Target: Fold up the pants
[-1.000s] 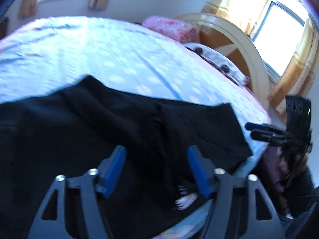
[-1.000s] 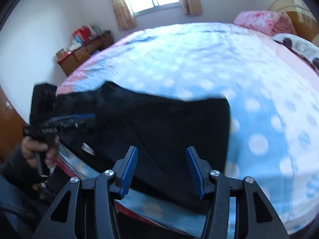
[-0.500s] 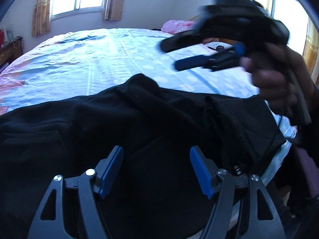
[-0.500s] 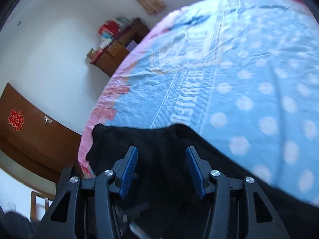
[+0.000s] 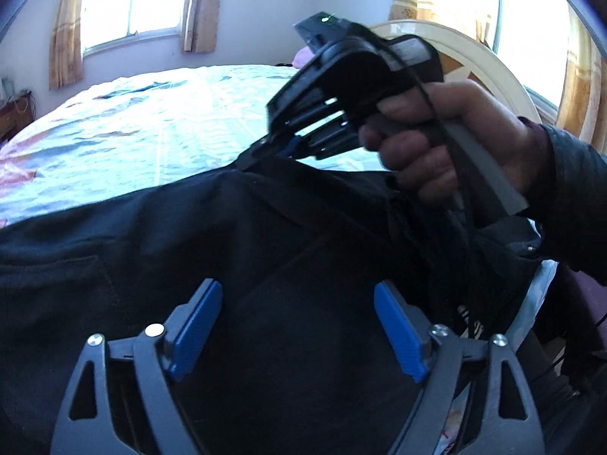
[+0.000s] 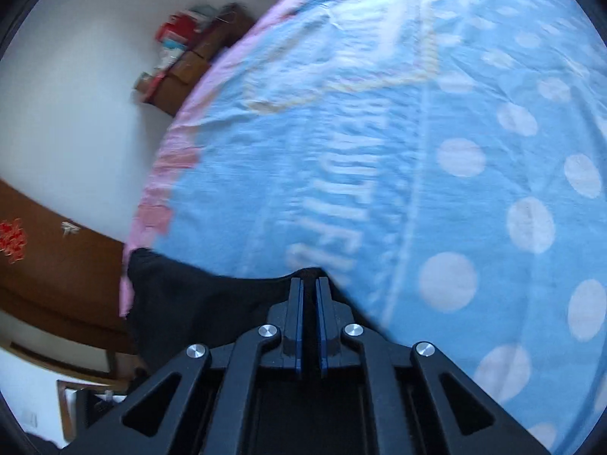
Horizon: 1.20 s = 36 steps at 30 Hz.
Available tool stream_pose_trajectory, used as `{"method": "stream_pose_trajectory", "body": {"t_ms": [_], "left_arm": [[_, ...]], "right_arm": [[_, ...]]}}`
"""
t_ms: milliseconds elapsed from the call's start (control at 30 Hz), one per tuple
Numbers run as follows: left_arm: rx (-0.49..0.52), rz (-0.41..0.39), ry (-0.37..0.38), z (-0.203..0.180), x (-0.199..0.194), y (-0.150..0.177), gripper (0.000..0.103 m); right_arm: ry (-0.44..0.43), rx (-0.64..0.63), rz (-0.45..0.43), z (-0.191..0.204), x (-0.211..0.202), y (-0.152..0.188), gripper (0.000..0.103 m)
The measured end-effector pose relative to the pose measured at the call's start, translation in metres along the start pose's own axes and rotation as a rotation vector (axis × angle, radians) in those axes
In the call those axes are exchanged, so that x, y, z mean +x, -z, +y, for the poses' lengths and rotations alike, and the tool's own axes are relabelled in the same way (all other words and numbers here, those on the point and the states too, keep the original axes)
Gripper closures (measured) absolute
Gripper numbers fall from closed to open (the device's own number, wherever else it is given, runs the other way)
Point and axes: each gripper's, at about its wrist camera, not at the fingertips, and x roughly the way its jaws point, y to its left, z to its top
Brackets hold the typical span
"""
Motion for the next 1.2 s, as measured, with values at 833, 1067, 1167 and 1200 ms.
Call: {"method": "stream_pose_trajectory", "body": {"t_ms": [833,1067,1167,1200], "left_arm": [[-0.333,0.041,-0.367,0.214,-0.126,0.052,0.016],[-0.395,0.004,-0.203,0.217,-0.108,0.052,0.017],[-0.334,0.026,-0.183,0.209,-0.096,0.046,0.009],[-0.304,0.028,-0.189,0.207,-0.094,0.045,0.007]], "right_arm": [[0.057,-0.193,-0.130,0.031,-0.130,0.180,0.057],[0.250,-0.119,-0.082,0.027,-0.090,0.182,0.057],[0.242,-0.136,-0.101,0.031,-0.084,0.184,0.057],[0.236,-0.137,-0.096,0.031,-0.081,0.183,0.057]]}}
